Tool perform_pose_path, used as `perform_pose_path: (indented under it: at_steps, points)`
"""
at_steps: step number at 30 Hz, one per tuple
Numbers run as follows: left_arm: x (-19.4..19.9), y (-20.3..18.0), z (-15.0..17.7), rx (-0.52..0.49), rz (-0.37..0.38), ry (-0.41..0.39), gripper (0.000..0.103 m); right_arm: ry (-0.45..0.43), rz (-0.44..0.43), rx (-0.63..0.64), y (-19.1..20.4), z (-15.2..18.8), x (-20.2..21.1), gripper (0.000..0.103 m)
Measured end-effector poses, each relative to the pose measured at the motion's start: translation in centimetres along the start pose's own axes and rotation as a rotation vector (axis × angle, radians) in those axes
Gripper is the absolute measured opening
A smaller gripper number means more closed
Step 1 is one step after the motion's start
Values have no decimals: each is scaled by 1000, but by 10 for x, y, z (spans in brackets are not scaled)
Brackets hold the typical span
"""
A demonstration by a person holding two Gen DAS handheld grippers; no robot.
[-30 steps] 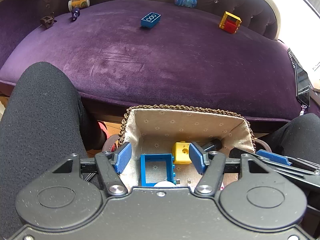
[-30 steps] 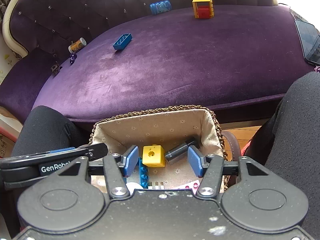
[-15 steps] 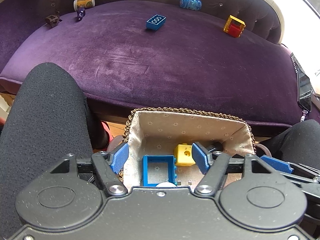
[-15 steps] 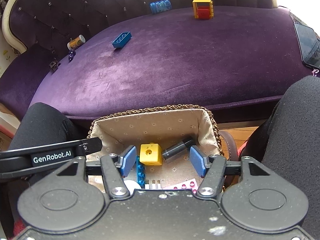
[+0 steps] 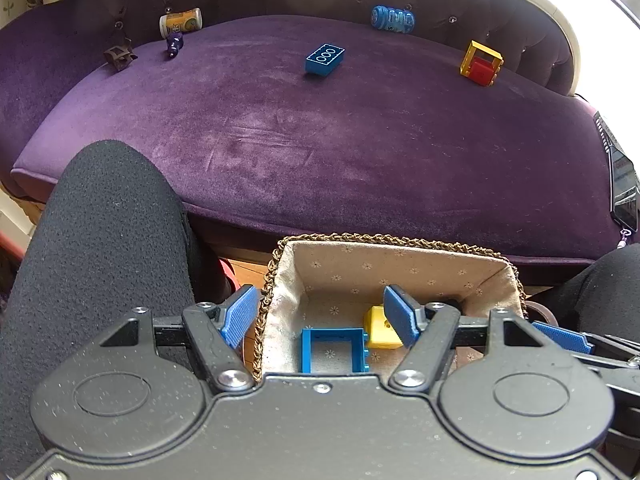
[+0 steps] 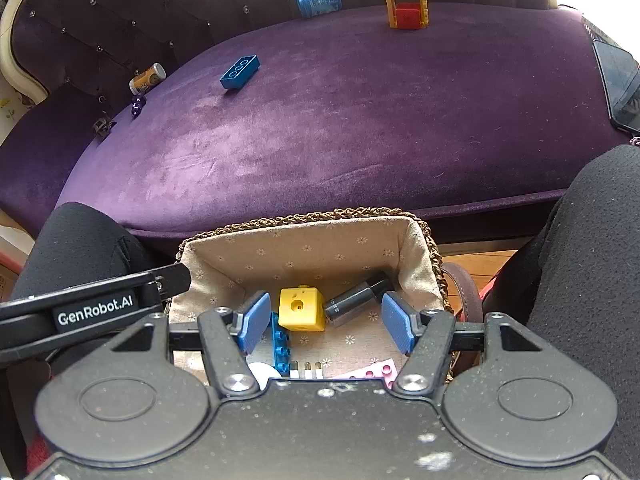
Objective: Organize rigid objects
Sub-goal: 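Lift both open tools away from the basket toward the sofa seat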
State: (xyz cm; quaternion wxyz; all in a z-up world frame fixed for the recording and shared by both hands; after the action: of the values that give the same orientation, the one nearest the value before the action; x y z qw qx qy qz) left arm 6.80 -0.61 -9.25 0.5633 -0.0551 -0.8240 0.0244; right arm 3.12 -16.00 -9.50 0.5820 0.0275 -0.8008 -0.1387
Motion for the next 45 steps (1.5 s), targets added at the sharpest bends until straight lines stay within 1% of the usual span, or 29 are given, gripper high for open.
perform_pose_path:
  at_steps: [7, 20, 27, 33, 38, 45]
  points:
    - [-5, -1, -4, -17, -29, -1, 65, 37, -16, -32, -3, -4, -10, 62]
    - [-6, -5, -13, -55, -79, -34, 65, 89, -49, -96, -9, -11, -26, 62]
    - [-9, -5, -16, -58, -88, -20, 66, 118, -67, -118, -11, -13, -33, 62]
    - [-9, -8, -21, -70, -88, -23, 67, 136, -70, -129, -12, -15, -38, 62]
    - [-8, -12, -31, -94, -83, -29, 68, 147, -77, -143, -13, -16, -42, 62]
    - [-13, -12, -54, -132, -106, -59, 69, 140, -75, -165, -16, -20, -42, 62]
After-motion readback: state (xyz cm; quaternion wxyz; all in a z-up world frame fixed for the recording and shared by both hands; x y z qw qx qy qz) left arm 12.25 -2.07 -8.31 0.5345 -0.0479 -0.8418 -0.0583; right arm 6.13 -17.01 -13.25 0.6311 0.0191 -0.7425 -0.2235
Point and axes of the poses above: each gripper's, at about its wrist camera, not at the fingertips, and x roughly against the way its jaws point, y to its left, z to its underside, the point moved 10 cm from there along -x, roughly the way its jaws point, and after that the axes turned 8 degrees about y, right-handed, at the moved point
